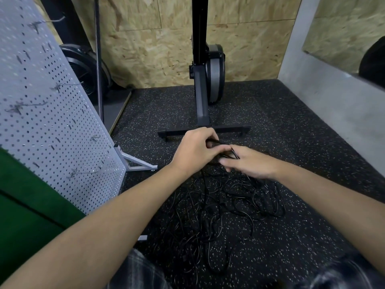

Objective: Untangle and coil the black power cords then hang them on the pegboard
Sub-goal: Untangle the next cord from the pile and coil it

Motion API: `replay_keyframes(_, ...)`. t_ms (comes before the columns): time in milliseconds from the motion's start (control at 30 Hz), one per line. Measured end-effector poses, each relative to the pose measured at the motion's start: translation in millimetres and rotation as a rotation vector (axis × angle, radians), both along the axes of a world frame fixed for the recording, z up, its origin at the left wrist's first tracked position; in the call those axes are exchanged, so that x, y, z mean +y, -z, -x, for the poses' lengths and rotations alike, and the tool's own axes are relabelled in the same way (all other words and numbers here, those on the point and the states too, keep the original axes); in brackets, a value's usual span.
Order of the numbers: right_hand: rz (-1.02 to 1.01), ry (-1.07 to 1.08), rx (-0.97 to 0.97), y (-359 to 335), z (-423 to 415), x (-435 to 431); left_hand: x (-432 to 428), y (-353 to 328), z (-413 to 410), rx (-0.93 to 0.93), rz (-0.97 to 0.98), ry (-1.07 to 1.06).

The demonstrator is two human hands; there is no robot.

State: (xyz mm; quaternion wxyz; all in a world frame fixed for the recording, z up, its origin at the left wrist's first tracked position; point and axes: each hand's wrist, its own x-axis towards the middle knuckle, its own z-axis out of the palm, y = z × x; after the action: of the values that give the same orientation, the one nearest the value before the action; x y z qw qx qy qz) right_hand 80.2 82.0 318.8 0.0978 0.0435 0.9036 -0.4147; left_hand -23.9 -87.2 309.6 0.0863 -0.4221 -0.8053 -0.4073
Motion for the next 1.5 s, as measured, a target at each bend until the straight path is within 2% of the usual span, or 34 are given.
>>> replay_keyframes(167, 0.110, 0.005, -0.027, -2, 0, 7, -8, 6, 3, -0.292, 0.060, -0.029)
replay_keyframes(267, 0.244, 0.008, -0.081, -7, -2, 10, -12, 14, 5, -0.600, 0.094, 0.077)
replay_keyframes(367, 0.315, 0.086, -0.054, -8, -5, 16, -14, 20, 8, -0.840, 0.073, 0.122)
replay_keyframes(533, 0.259, 0.206, 0.027, -12, -5, 21, -11, 33, 9, -0.959, 0.167, 0.130)
replay_keyframes(633, 0.172, 0.262, 0.089, -14, -4, 22, -10, 38, 10, -0.965, 0.181, 0.137)
replay_keyframes(767, 0.019, 0.350, 0.167, -17, -5, 22, -6, 34, 4, -1.026, 0.083, 0.135)
replay_keyframes(867, -0.206, 0.400, 0.183, -18, -5, 13, -1, 31, 2, -0.698, 0.029, -0.064)
replay_keyframes(933, -0.242, 0.423, 0.143, -13, -2, 6, 4, 25, -2, -0.565, -0.061, -0.127)
replay_keyframes(1033, -0.124, 0.456, 0.121, -2, 5, 2, 9, 12, -11, -0.558, -0.070, -0.073)
replay_keyframes(1200, 0.297, 0.540, 0.105, 9, 9, 4, 11, 1, -20, -0.773, -0.129, 0.101)
replay_keyframes(1400, 0.402, 0.390, 0.146, -7, 1, -4, 15, 12, -26, -0.785, -0.066, 0.182)
replay_keyframes(1500, 0.393, 0.368, 0.138, -9, -1, -6, 21, 14, -32, -0.823, -0.057, 0.202)
